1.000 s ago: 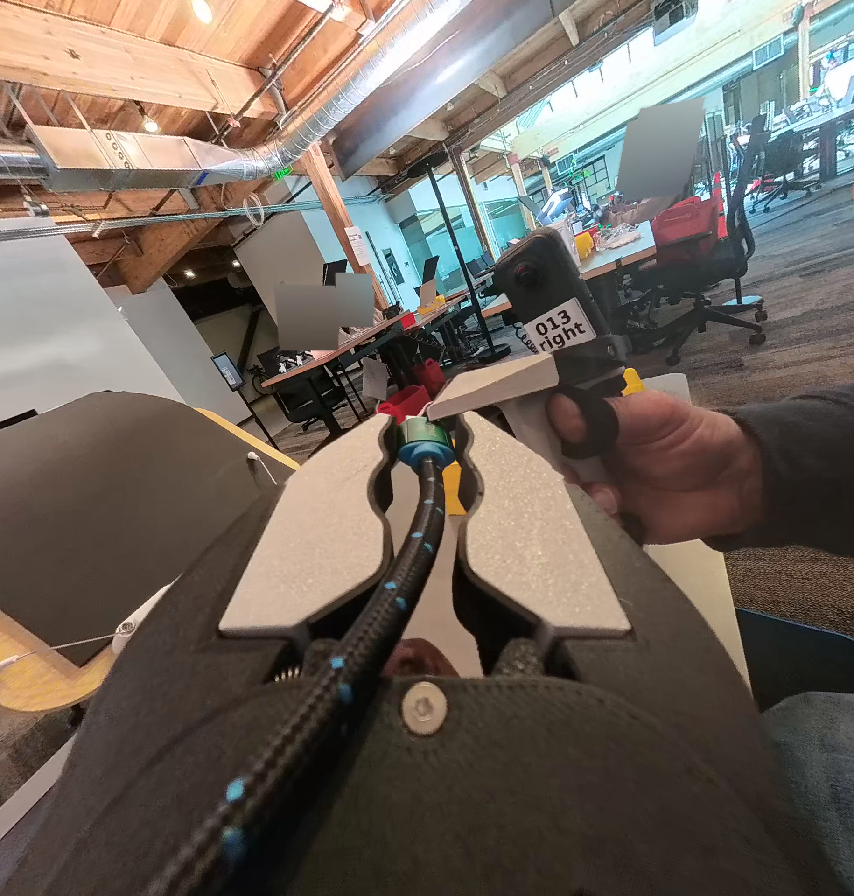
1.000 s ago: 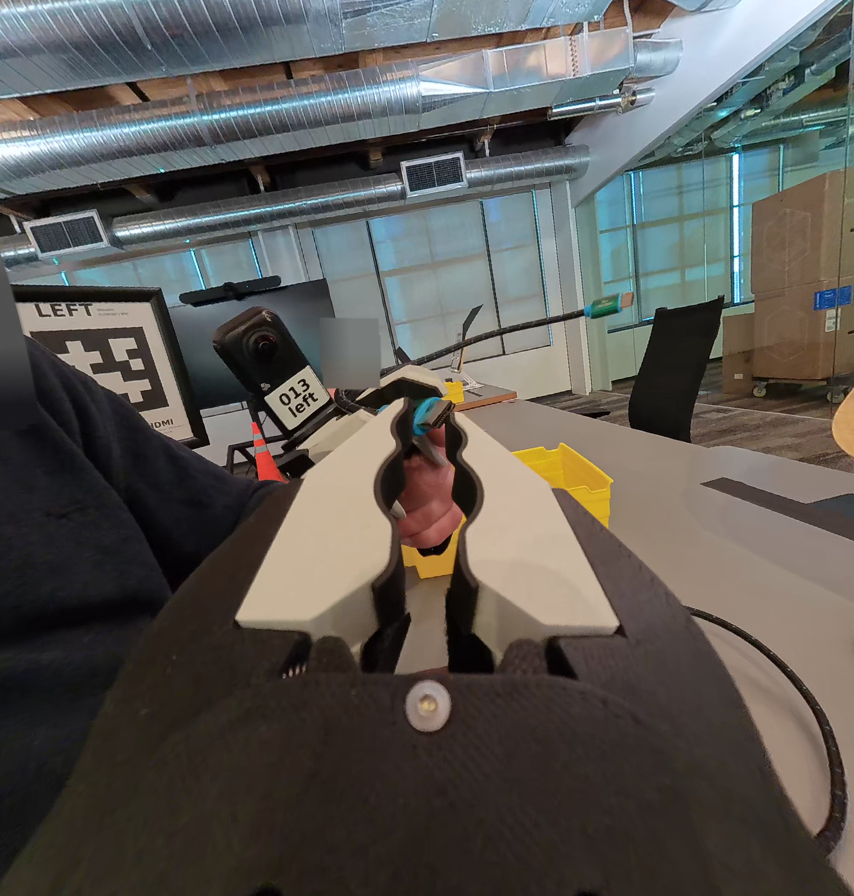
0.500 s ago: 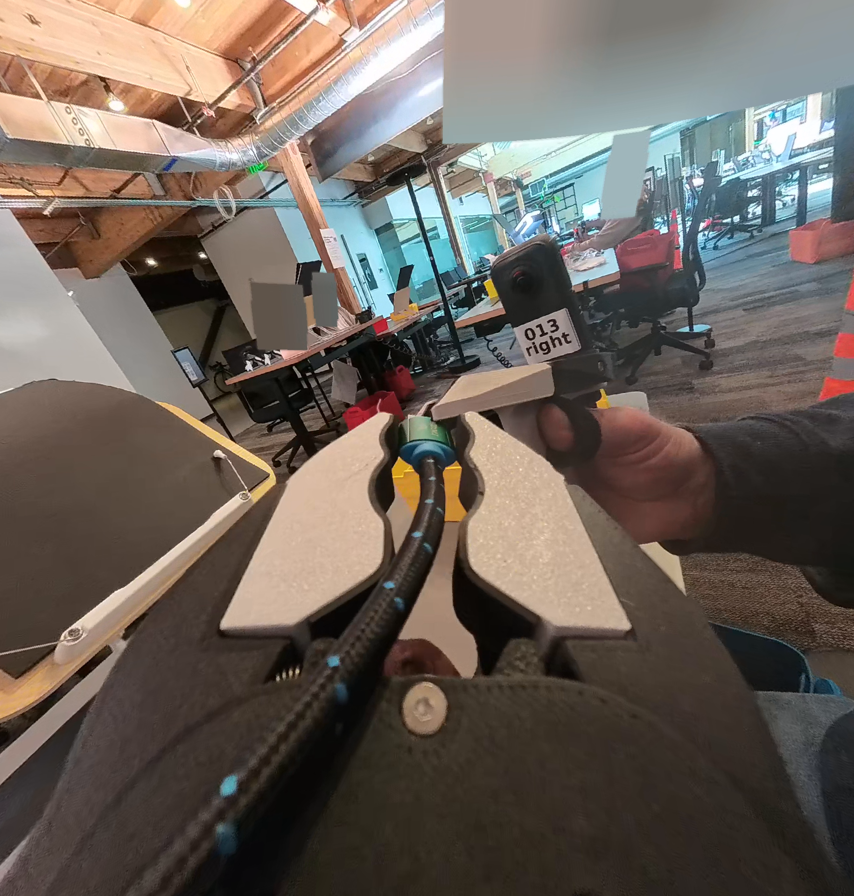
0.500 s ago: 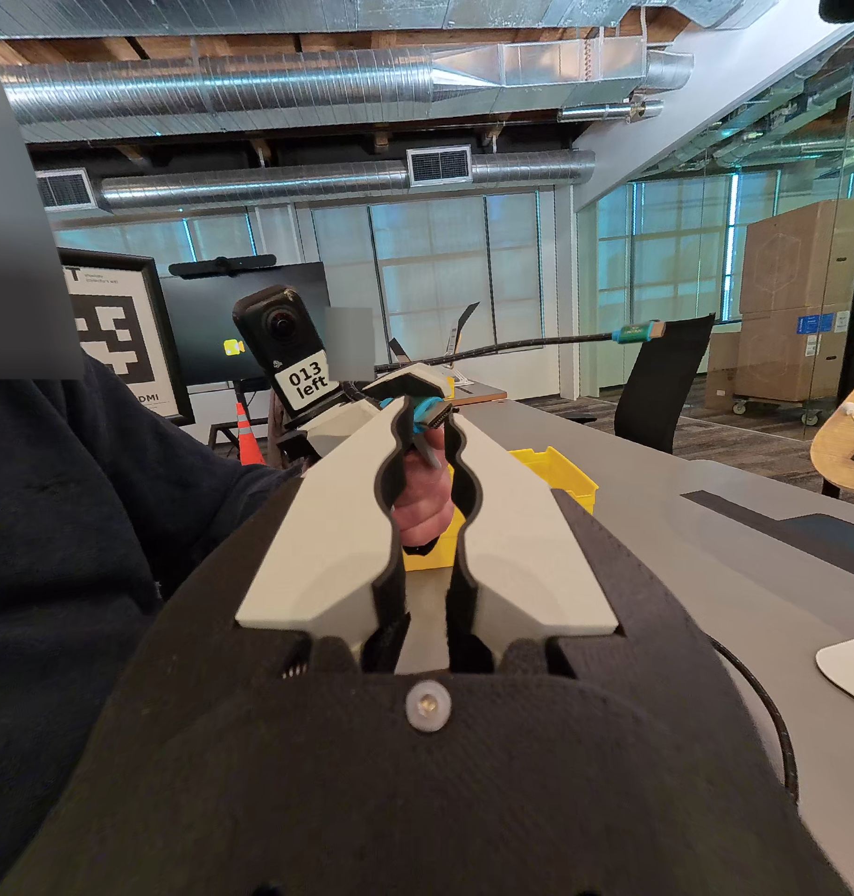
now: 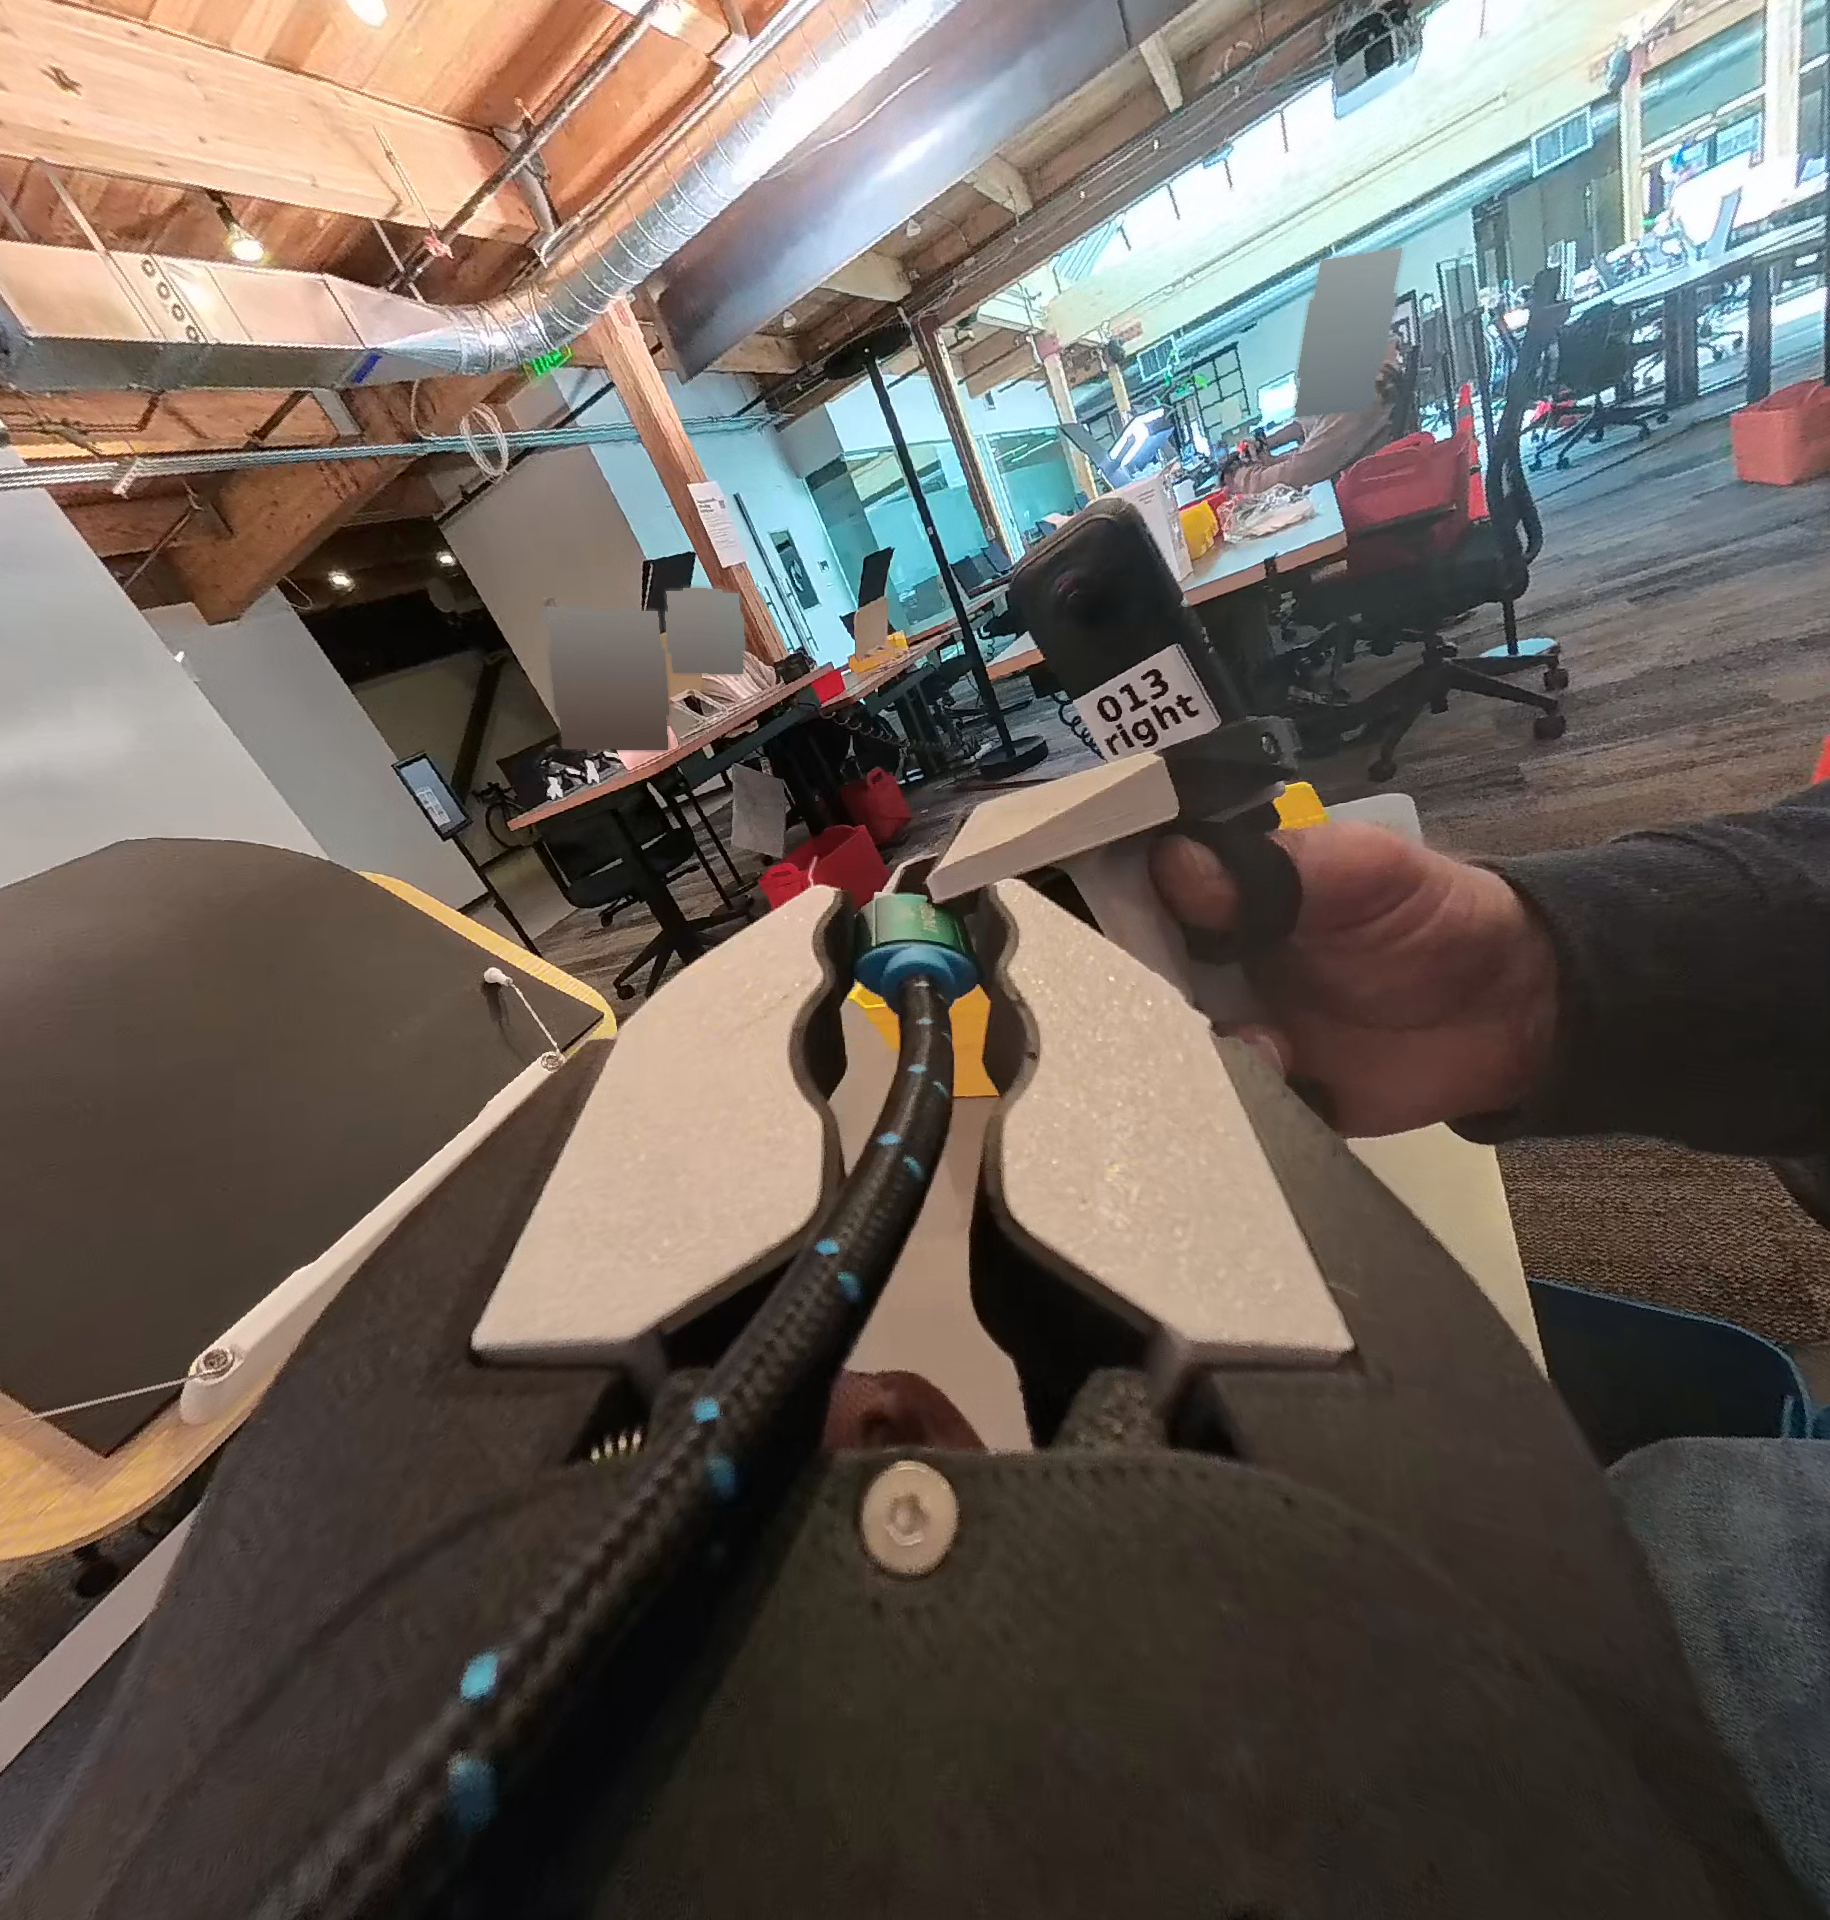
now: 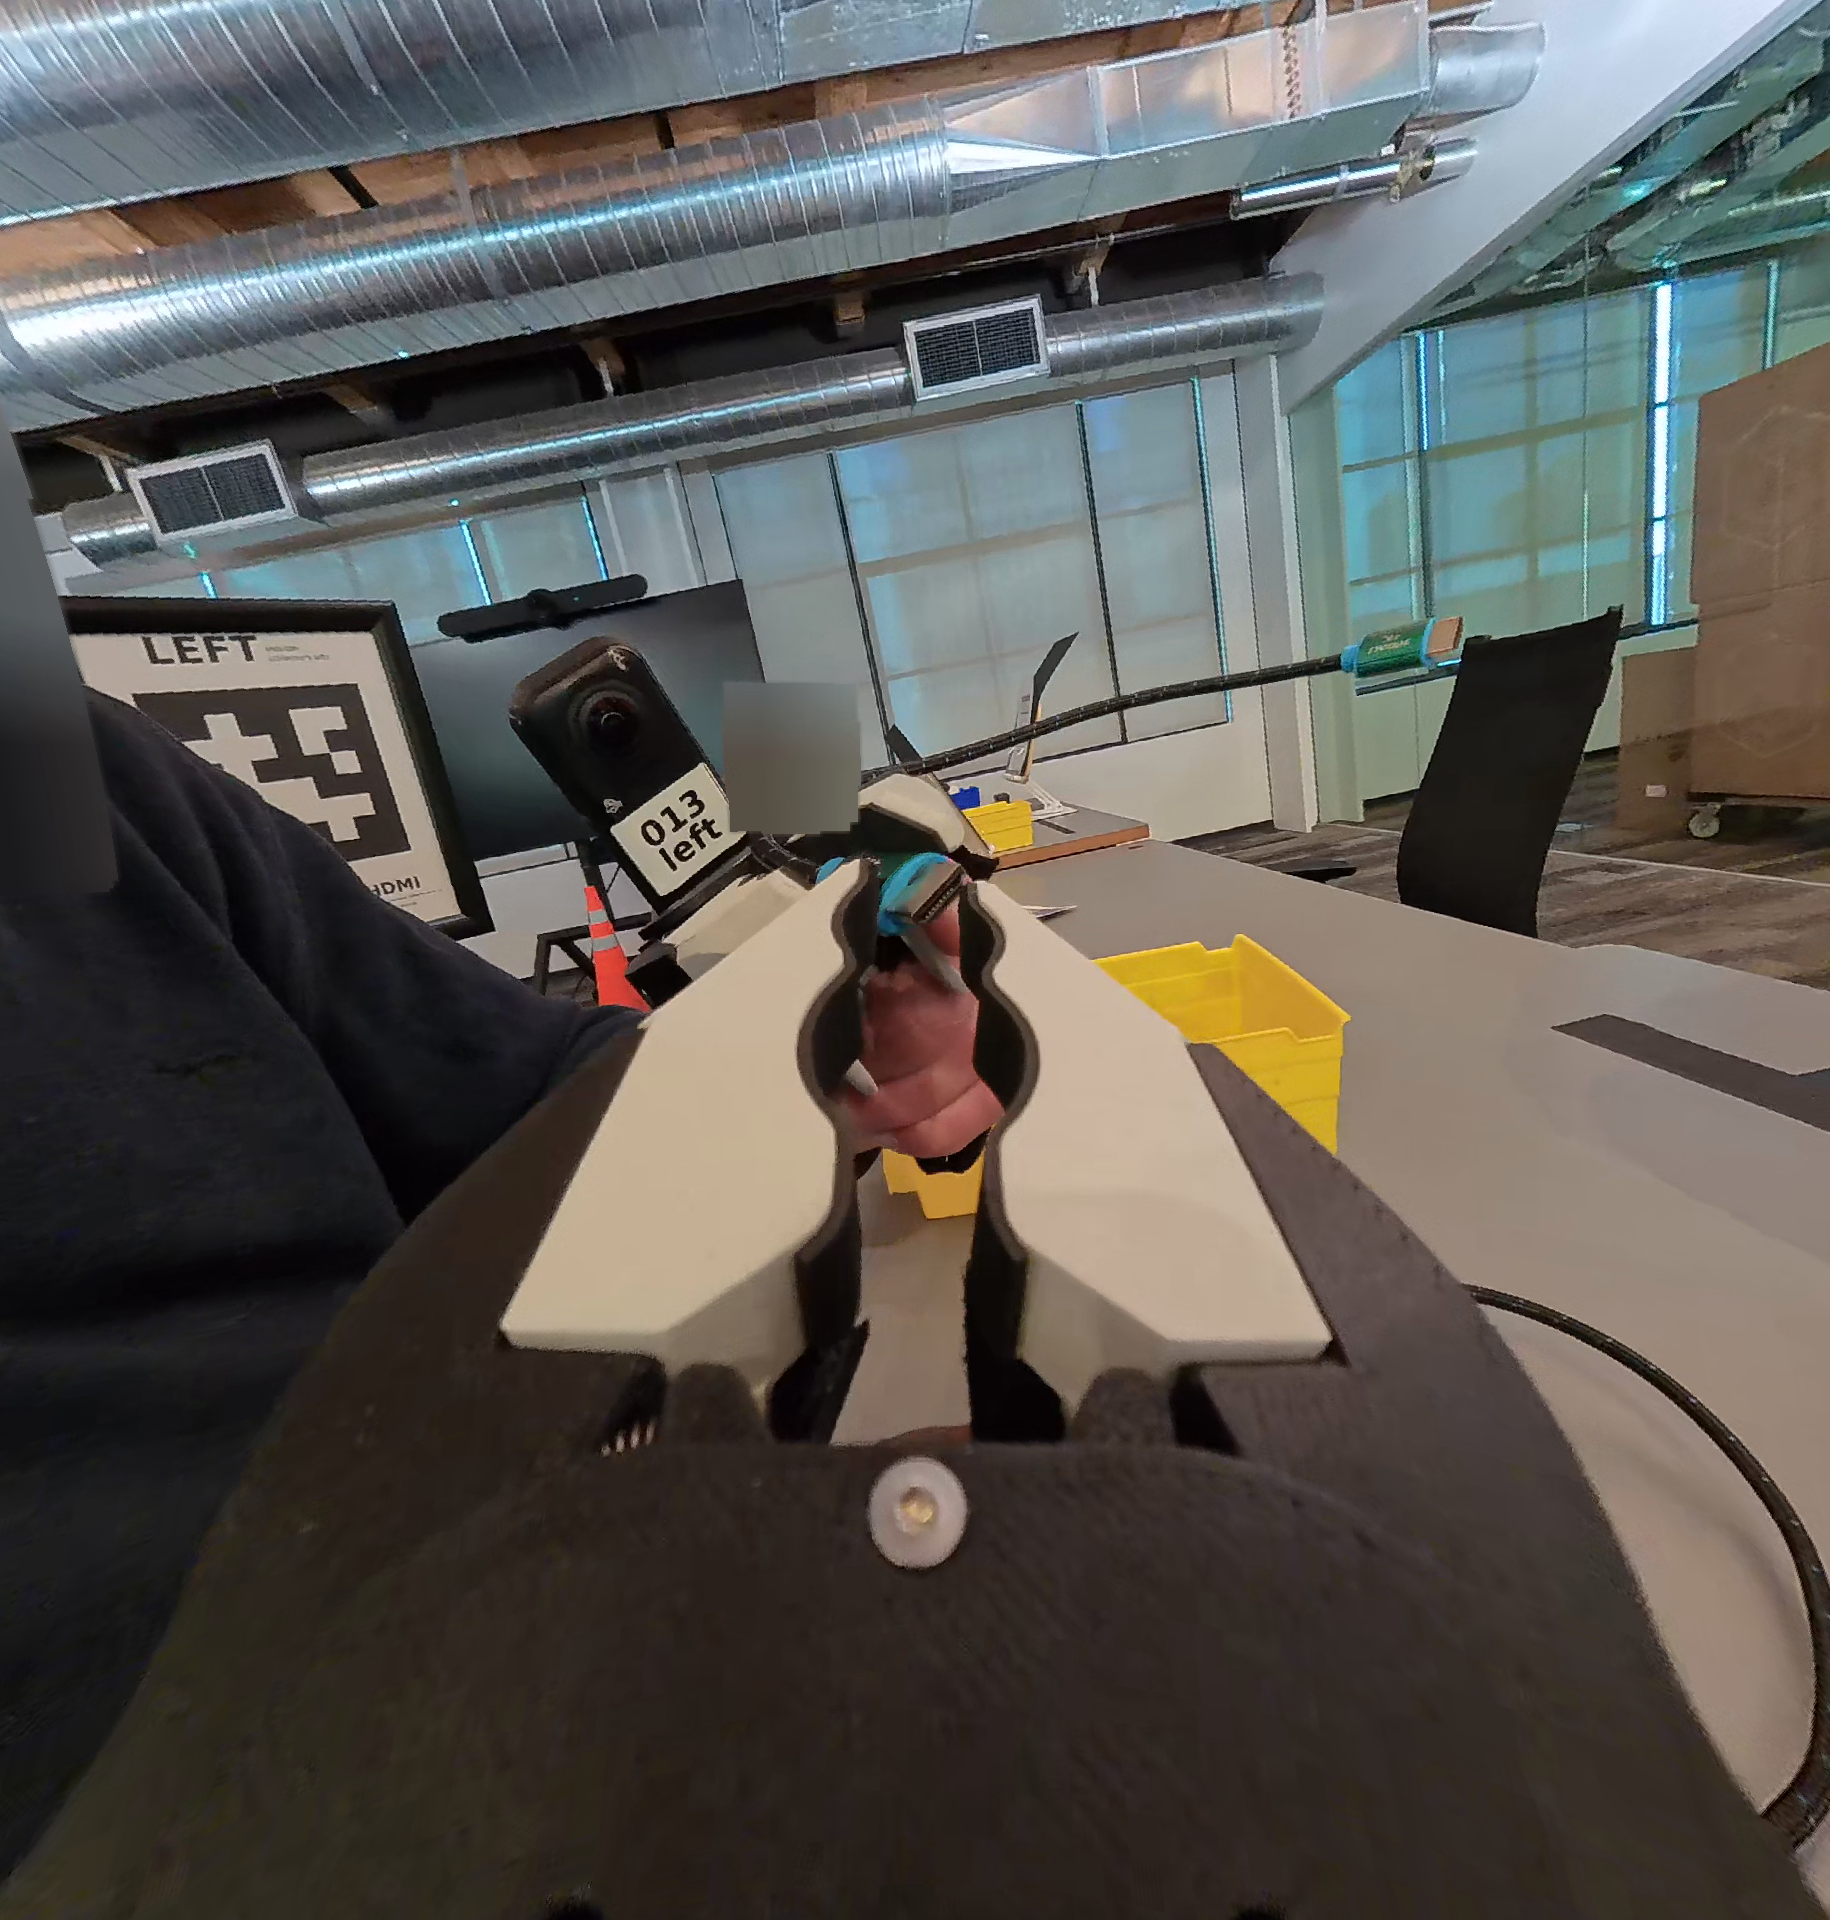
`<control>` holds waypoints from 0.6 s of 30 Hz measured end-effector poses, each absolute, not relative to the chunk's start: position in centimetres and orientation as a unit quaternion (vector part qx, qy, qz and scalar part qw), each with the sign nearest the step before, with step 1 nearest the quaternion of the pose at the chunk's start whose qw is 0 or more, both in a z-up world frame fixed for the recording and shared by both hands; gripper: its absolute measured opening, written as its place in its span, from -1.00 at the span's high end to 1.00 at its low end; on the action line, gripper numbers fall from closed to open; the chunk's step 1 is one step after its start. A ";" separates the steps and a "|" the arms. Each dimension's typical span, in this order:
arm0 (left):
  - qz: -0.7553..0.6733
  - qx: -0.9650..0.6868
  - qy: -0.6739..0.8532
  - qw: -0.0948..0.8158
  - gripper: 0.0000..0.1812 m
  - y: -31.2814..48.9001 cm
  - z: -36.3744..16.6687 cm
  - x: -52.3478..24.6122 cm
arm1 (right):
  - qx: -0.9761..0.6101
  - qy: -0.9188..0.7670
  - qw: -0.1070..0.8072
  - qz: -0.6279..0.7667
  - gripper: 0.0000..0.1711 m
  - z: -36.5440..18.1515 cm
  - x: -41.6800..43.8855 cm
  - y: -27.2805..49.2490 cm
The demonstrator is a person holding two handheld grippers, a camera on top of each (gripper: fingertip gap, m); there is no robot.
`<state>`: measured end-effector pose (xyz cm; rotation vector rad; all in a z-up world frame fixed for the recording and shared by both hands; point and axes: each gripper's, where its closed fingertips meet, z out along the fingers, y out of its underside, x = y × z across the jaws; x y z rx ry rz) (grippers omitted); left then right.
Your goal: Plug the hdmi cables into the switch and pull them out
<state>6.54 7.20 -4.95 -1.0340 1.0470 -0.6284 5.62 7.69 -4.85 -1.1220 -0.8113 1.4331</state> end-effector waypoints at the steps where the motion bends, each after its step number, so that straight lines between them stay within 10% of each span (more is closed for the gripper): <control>1: -0.281 -0.463 0.471 0.696 0.76 7.2 -5.0 6.5 | -0.473 -0.340 0.544 0.603 0.84 -4.9 5.7 7.8; 18: -0.266 -0.453 0.491 0.695 0.76 7.2 -5.4 6.6 | -0.483 -0.338 0.507 0.629 0.79 -5.3 6.0 8.0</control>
